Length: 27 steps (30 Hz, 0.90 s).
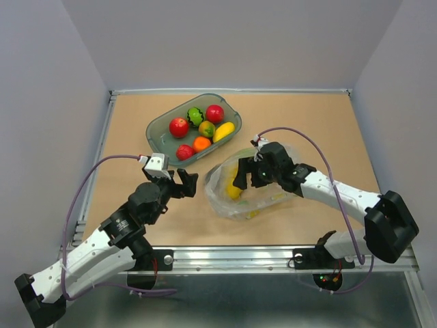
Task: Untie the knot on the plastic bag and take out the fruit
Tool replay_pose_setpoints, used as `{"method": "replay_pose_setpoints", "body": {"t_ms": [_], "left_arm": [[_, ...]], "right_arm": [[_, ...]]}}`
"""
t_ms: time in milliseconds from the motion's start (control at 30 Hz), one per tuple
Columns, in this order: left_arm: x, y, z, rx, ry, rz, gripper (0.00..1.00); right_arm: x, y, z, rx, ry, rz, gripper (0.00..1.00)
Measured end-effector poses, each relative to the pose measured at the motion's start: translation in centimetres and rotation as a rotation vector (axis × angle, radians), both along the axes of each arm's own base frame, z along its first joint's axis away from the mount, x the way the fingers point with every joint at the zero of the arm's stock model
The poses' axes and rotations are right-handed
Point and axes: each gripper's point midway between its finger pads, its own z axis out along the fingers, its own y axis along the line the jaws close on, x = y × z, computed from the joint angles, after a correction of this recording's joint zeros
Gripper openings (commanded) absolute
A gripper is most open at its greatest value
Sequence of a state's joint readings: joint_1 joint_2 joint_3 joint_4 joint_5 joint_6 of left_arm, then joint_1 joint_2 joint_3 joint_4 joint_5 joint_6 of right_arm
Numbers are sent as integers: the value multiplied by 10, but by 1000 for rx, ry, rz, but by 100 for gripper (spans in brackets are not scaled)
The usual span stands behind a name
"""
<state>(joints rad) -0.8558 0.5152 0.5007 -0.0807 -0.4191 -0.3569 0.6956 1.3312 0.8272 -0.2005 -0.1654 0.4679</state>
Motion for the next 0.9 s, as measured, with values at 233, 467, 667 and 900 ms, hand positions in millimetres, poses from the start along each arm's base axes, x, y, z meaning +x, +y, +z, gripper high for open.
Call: {"method": "replay_pose_setpoints", "body": {"t_ms": [233, 467, 667, 900], "left_arm": [[0, 8, 7, -19, -32, 28, 98], [1, 21, 10, -35, -57, 87, 97], [4, 23, 4, -13, -42, 111, 96], [4, 21, 2, -6, -35, 105, 96]], "right_arm": [[12, 2, -11, -25, -29, -9, 89], [15, 11, -29, -37, -16, 42, 91], [13, 21, -33, -12, -17, 103, 92], [8, 31, -52, 1, 37, 142, 93]]}}
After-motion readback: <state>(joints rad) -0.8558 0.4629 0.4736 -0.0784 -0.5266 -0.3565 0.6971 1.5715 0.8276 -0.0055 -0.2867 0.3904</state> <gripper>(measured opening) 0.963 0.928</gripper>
